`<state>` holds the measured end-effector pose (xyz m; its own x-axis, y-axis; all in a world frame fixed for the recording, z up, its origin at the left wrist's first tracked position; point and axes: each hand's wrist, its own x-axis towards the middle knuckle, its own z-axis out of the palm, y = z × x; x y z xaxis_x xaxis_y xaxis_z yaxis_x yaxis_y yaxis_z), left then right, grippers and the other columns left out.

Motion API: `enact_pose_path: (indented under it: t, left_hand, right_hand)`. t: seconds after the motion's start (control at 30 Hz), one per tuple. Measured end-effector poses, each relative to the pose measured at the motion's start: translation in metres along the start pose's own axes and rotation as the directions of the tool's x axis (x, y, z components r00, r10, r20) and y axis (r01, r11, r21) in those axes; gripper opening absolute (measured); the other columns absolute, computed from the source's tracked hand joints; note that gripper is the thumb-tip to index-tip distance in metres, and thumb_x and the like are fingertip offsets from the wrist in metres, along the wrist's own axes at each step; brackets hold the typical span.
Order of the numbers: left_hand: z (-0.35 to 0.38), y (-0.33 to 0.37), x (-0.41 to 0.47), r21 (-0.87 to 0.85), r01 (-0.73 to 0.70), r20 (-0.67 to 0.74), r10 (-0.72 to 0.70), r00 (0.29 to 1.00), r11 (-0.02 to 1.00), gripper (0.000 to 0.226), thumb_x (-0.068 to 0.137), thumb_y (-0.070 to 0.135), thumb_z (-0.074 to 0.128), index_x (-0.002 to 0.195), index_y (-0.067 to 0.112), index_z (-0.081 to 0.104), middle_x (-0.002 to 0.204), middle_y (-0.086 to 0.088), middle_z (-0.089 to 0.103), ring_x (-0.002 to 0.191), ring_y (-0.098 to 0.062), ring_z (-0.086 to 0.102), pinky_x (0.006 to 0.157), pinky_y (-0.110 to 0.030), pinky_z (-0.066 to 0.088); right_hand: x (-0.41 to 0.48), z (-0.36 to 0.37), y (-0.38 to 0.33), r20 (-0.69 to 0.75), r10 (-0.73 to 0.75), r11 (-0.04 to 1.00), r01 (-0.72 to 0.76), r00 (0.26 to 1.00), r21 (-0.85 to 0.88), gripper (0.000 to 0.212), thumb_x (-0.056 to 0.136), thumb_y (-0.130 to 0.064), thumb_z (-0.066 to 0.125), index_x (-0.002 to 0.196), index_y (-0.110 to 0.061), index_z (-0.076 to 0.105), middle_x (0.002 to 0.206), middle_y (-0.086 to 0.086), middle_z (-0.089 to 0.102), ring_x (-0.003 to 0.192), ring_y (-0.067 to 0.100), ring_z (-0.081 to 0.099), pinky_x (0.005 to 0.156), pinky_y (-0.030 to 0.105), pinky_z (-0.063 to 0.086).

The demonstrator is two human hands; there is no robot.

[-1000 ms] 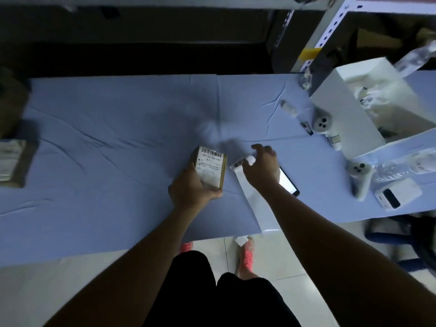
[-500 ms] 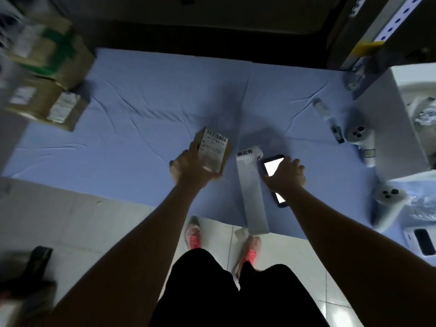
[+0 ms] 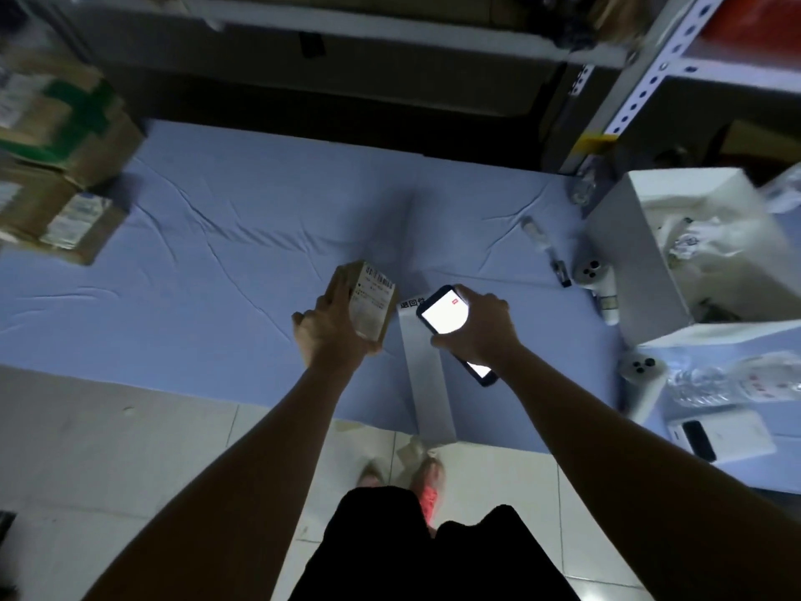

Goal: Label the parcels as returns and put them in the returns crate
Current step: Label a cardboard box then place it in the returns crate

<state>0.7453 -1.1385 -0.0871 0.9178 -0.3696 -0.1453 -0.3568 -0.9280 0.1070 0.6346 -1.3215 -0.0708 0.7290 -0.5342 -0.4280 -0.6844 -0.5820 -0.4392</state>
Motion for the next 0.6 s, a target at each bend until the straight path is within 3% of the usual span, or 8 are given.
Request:
enact_pose_path:
  t: [0.13,0.43,0.6]
  left_hand:
    - [-0.005,-0.001,0.0,-0.037,-0.009,0.016,0.009,1.0,0.999,0.122,0.056,0.063,0.084,0.152,0.033,0.015,0.11,-0.007,0.063,0.087,-0.026,0.065,0.077,-0.033,0.032]
    - [-0.007,-0.009,0.0,-0.083,-0.042,0.006,0.043,0.999,0.996,0.128,0.054,0.061,0.084,0.155,0.034,0.01,0.106,-0.007,0.064,0.088,-0.026,0.065,0.077,-0.033,0.031]
    - [-0.009,-0.012,0.002,-0.059,-0.04,0.034,0.043,0.999,0.997,0.126,0.057,0.064,0.083,0.154,0.033,0.009,0.11,-0.007,0.064,0.096,-0.025,0.065,0.08,-0.034,0.035]
  right_hand:
    - [-0.01,-0.003,0.002,0.019,-0.011,0.995,0.013,1.0,-0.099,0.098,0.062,-0.051,0.081,0.146,-0.026,0.037,0.124,0.011,0.054,0.121,0.034,0.043,0.099,0.045,0.041]
    - [-0.022,-0.012,0.011,-0.001,-0.018,0.983,0.018,1.0,-0.18,0.09,0.054,-0.055,0.082,0.132,-0.029,0.046,0.116,0.006,0.056,0.117,0.031,0.046,0.097,0.051,0.044]
    - [-0.026,-0.017,0.01,-0.016,-0.018,0.976,0.014,1.0,-0.219,0.093,0.064,-0.046,0.087,0.143,-0.026,0.042,0.125,0.009,0.051,0.122,0.031,0.04,0.102,0.05,0.043]
